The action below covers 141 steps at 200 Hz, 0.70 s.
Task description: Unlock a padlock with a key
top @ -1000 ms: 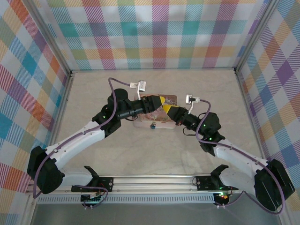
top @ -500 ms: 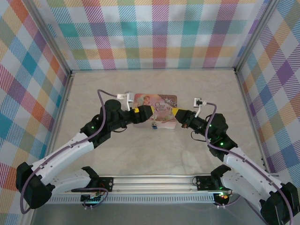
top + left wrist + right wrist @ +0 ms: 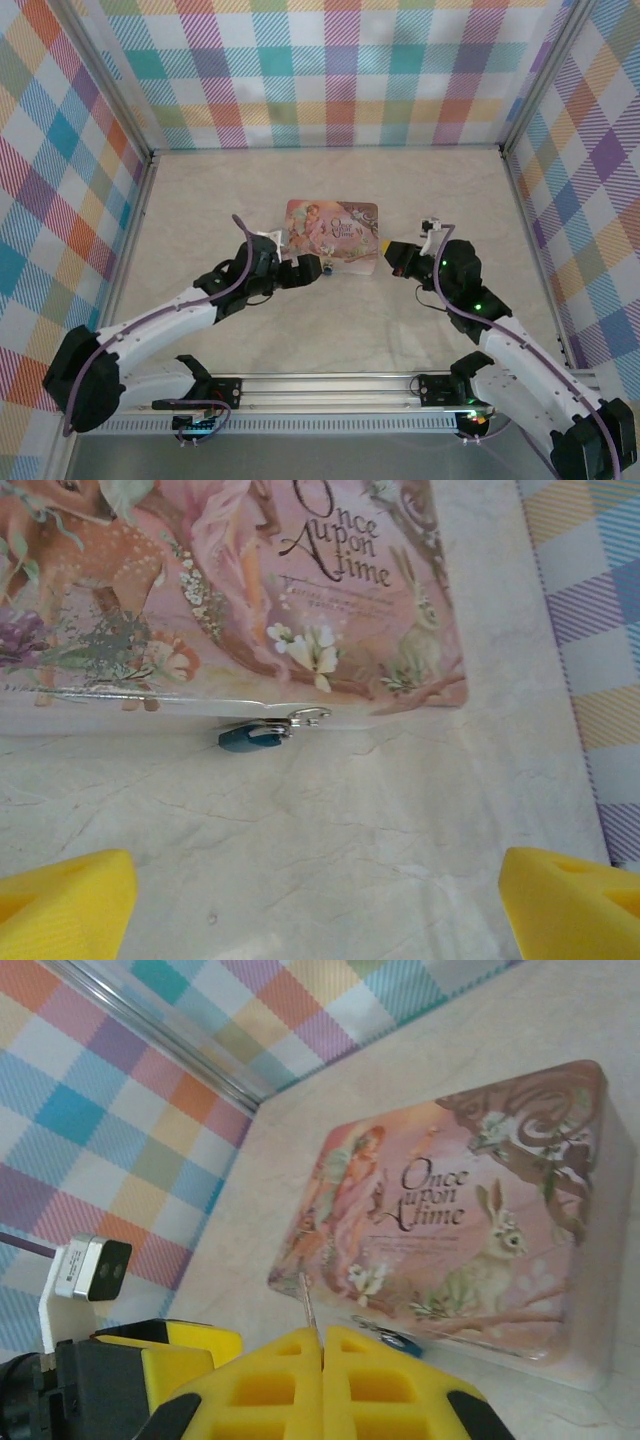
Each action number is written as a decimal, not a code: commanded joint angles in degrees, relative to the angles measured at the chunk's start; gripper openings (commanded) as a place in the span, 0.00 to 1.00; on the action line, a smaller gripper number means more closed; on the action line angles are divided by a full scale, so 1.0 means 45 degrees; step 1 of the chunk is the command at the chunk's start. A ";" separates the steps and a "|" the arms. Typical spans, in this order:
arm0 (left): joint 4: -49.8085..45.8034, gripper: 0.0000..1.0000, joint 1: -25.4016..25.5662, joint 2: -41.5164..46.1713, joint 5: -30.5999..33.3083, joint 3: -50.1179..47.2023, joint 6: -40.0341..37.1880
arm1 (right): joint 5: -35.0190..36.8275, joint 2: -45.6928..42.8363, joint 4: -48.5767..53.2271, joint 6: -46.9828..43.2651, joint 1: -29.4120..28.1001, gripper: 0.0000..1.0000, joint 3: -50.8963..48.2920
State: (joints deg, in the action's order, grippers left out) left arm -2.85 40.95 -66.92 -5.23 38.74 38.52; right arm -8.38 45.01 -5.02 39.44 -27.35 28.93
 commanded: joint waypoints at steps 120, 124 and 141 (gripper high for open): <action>0.3173 0.93 -0.1640 -0.3530 0.0402 0.1077 -0.0604 | -0.0140 0.4151 0.0172 -0.2337 0.1159 0.00 0.3476; 0.3201 0.93 -0.1702 -0.3579 0.0408 0.1111 -0.0611 | -0.0212 0.4329 0.0133 -0.2374 0.1207 0.00 0.3585; 0.3343 0.93 -0.1957 -0.3655 0.0373 0.1203 -0.0795 | -0.0360 0.5053 0.0116 -0.2494 0.1364 0.00 0.4081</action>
State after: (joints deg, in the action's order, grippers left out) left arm 8.95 33.85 -82.83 -4.75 41.87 37.26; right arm -7.90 64.42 -3.33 30.52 -22.22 43.59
